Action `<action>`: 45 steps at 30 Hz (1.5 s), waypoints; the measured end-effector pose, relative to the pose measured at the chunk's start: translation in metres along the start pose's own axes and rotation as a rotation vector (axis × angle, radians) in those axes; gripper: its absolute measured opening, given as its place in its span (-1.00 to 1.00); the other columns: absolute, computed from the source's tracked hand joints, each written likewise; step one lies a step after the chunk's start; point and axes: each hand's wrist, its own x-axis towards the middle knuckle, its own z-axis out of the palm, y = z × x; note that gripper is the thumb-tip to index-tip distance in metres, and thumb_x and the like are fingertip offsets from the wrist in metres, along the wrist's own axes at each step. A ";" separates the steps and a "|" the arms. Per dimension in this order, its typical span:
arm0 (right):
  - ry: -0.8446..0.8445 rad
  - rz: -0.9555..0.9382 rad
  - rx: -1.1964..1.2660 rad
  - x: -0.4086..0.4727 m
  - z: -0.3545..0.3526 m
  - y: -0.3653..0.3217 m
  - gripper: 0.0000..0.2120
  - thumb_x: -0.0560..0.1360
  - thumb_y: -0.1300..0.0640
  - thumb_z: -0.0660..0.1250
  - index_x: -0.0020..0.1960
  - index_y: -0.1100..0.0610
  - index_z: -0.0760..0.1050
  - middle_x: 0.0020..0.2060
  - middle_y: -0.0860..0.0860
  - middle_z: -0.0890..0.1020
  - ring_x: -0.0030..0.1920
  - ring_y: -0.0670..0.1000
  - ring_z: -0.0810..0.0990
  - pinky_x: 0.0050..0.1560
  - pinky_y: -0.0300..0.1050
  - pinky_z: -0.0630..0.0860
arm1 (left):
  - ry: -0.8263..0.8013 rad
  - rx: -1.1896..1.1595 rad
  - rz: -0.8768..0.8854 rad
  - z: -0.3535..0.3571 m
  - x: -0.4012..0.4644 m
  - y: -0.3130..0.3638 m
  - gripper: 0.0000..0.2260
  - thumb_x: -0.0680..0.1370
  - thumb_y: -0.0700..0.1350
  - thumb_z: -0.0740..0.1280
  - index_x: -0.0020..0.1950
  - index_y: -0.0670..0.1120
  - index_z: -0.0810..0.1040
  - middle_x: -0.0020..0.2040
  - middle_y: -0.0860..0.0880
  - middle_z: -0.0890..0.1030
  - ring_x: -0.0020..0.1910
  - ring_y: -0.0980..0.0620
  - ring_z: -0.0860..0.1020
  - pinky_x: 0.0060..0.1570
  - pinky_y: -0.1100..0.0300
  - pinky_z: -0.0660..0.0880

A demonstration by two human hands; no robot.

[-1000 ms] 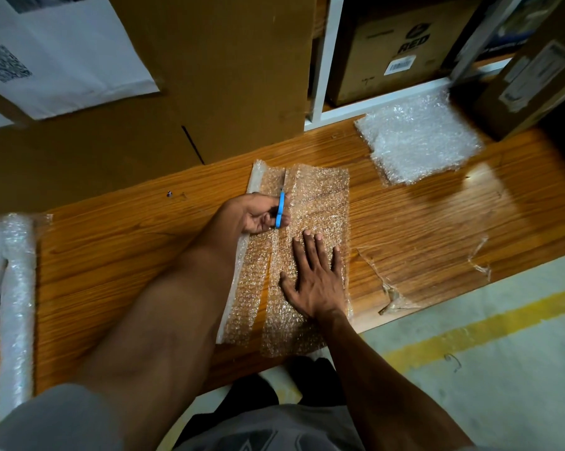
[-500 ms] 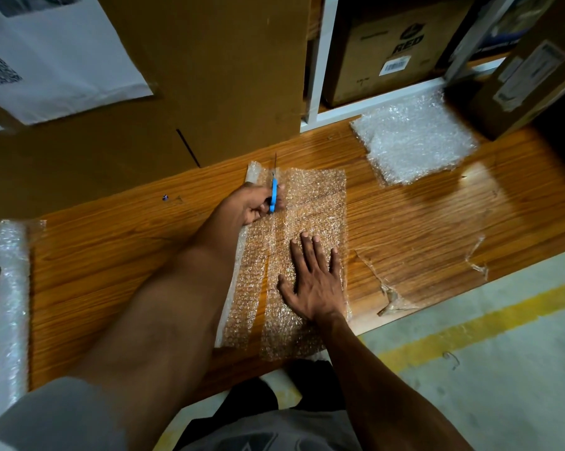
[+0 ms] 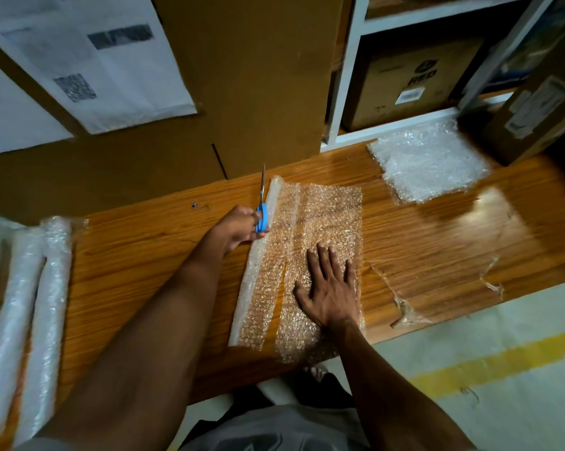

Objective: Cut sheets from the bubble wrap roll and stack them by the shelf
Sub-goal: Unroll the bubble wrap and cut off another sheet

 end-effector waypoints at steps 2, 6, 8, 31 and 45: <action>0.000 0.005 0.009 0.000 0.000 0.000 -0.20 0.63 -0.42 -0.18 0.71 -0.01 -0.24 0.69 0.03 -0.25 0.67 0.08 -0.33 0.62 0.33 -0.21 | 0.089 0.163 0.015 -0.010 -0.006 -0.014 -0.74 0.70 -0.22 0.25 0.34 -0.33 0.49 0.27 -0.30 0.58 0.10 -0.13 0.64 -0.08 0.10 0.68; 0.014 0.008 0.014 -0.002 -0.001 -0.002 -0.20 0.63 -0.42 -0.19 0.71 -0.01 -0.22 0.69 0.03 -0.25 0.67 0.08 -0.32 0.62 0.32 -0.24 | 0.380 0.430 0.018 -0.038 -0.014 -0.042 -0.68 0.61 -0.20 0.32 0.33 -0.29 0.54 0.23 -0.25 0.63 0.15 -0.21 0.66 0.09 0.00 0.66; 0.016 -0.001 0.015 -0.005 -0.002 -0.003 -0.21 0.63 -0.43 -0.23 0.71 -0.02 -0.25 0.68 0.03 -0.27 0.67 0.08 -0.34 0.63 0.31 -0.24 | 0.415 0.593 0.003 -0.042 -0.029 -0.050 -0.67 0.58 -0.17 0.41 0.32 -0.27 0.57 0.22 -0.22 0.65 0.17 -0.19 0.65 0.11 0.05 0.64; -0.068 -0.062 0.126 -0.013 -0.011 0.000 -0.15 0.61 -0.43 -0.01 0.71 -0.03 -0.19 0.66 0.00 -0.26 0.66 0.06 -0.28 0.62 0.24 -0.32 | 0.624 1.210 0.122 -0.045 -0.079 -0.083 -0.83 0.57 -0.11 0.44 0.13 -0.11 0.71 0.11 -0.15 0.69 0.09 -0.15 0.66 -0.06 0.04 0.63; 0.104 0.126 0.173 -0.023 -0.048 0.031 -0.25 0.58 0.22 0.44 0.67 0.13 0.16 0.63 0.13 0.26 0.58 0.17 0.26 0.62 0.13 0.21 | 0.186 1.079 0.724 0.052 -0.074 -0.067 -0.84 0.58 -0.08 0.42 0.13 0.07 0.71 0.13 0.00 0.68 0.08 -0.07 0.62 -0.03 0.09 0.59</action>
